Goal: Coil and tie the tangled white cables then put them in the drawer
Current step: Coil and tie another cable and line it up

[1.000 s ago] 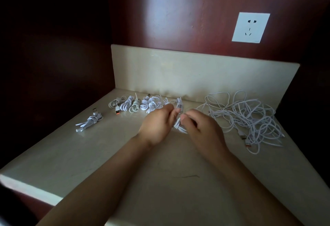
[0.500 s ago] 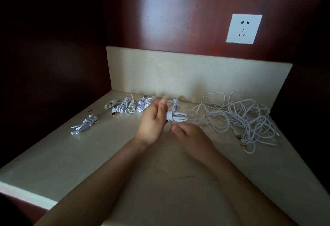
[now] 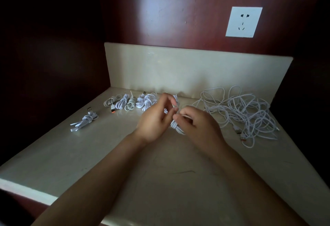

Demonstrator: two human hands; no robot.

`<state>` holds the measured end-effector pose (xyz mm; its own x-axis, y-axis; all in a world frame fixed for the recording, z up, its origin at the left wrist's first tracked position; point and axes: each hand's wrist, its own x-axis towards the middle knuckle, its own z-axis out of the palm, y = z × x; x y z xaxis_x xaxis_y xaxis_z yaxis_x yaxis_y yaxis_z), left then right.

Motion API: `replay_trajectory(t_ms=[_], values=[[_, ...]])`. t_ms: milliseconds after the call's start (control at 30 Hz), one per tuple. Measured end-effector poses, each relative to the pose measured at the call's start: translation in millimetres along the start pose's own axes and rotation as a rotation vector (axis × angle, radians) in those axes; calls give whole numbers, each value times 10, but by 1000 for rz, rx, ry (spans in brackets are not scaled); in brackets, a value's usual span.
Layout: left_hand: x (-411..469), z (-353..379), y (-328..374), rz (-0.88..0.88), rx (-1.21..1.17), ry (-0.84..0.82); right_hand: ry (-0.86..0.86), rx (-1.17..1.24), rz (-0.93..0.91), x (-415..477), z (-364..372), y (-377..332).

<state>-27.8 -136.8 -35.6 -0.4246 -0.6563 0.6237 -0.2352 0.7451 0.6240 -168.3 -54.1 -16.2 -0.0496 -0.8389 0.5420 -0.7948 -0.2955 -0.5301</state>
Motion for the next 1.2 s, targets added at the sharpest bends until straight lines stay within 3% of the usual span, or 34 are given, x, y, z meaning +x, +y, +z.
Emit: replay_trajectory(t_ms=[133, 267, 333, 400, 500, 567, 700, 900, 1067, 1200], values=[[-3, 28, 76, 33, -306, -3, -45, 552, 196, 77, -5, 68], [-6, 68, 181, -46, -525, 106, -152, 855, 445, 65, 14, 49], [11, 71, 180, -118, -573, 194, -187, 860, 472, 41, 62, 48], [40, 61, 134, -182, -562, 284, -200, 746, 367, 6, 127, 26], [39, 52, 107, -179, -383, 386, -191, 598, 245, -6, 223, -66], [16, 47, 130, -137, -278, 412, -162, 638, 280, -3, 260, -132], [4, 100, 87, -116, -153, 285, -4, 726, 363, 5, 237, -102], [56, 131, 90, -390, -243, 8, 48, 609, 337, 20, 159, 43], [51, -14, 112, -527, -415, -257, -30, 653, 273, 16, 91, 46], [57, 9, 34, -645, -815, -232, -52, 600, 344, 52, 116, 170]])
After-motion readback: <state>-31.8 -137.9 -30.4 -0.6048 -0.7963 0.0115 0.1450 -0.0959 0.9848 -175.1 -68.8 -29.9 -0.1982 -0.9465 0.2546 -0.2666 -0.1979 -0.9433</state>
